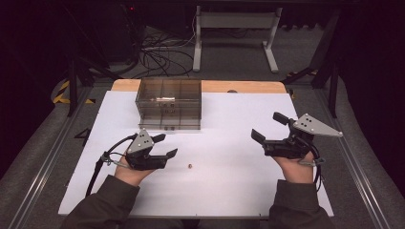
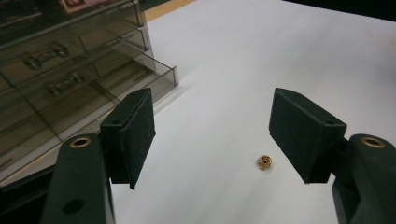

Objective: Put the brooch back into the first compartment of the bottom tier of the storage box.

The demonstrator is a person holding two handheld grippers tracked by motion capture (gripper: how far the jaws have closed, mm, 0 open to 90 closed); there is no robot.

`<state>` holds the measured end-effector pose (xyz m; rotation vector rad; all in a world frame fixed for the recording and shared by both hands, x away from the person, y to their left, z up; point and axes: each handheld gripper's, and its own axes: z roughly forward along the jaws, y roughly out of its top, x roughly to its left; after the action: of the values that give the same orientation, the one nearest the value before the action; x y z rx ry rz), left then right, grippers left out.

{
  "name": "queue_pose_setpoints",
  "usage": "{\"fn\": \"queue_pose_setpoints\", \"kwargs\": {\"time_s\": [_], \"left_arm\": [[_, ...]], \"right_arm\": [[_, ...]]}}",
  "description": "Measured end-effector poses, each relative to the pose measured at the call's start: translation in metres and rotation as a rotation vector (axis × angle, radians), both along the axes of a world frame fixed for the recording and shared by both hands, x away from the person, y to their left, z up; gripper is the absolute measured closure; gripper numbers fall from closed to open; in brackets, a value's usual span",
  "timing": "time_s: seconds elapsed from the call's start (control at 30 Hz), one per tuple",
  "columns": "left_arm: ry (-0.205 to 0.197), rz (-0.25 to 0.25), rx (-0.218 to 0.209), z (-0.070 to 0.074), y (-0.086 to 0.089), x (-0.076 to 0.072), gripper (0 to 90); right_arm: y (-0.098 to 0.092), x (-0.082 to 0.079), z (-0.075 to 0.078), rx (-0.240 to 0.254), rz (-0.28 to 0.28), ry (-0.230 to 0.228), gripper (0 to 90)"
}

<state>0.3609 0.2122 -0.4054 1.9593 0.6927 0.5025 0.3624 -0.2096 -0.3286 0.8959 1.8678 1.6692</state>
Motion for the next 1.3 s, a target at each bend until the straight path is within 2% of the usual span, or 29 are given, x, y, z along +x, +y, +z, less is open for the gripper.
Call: {"fn": "queue_pose_setpoints", "kwargs": {"time_s": [0.57,0.8,1.3], "left_arm": [[0.056,-0.065,0.028,-0.021,-0.021,0.005,41.0],[0.074,-0.078,0.030,-0.027,-0.026,0.007,43.5],[0.113,-0.097,0.071,-0.039,-0.040,0.010,49.8]], "right_arm": [[0.001,0.000,0.000,0.000,0.000,0.007,0.2],[0.001,-0.001,0.001,0.000,0.000,0.006,0.2],[0.001,-0.001,0.001,-0.002,0.003,0.007,0.2]]}}
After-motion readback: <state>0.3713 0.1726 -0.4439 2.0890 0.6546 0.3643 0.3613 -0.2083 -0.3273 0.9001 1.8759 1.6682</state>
